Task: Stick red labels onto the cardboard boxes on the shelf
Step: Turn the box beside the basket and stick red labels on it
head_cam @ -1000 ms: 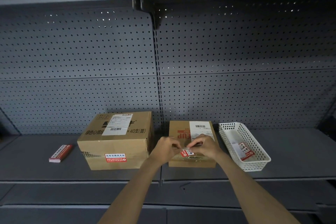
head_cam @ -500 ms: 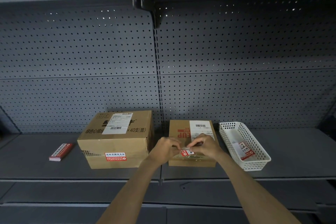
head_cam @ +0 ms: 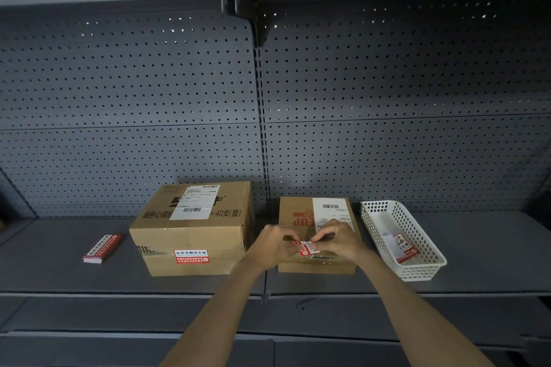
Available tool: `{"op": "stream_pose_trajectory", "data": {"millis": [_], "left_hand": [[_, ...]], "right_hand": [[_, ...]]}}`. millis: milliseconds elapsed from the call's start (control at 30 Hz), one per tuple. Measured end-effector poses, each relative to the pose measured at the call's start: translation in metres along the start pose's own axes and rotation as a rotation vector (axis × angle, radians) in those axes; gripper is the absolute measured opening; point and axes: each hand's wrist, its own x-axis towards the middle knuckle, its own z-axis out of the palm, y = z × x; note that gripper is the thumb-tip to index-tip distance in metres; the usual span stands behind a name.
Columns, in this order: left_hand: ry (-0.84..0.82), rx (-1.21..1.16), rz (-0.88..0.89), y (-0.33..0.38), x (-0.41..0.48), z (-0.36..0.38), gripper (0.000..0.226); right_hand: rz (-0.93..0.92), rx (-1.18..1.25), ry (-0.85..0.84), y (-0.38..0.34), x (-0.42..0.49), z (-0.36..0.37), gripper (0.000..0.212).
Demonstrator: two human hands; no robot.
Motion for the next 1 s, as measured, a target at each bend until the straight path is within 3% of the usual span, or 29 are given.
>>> {"op": "stream_pose_trajectory", "data": {"millis": [200,1000], "left_hand": [[0.033,0.032,0.049,0.002,-0.003,0.002,0.018],[-0.112,0.015,-0.017,0.006,0.0,-0.007,0.021]], "right_hand": [[0.013,-0.021,-0.013,0.002,0.001,0.0,0.019],[0.043,0.022,-0.103,-0.007,-0.006,-0.009,0.018]]}}
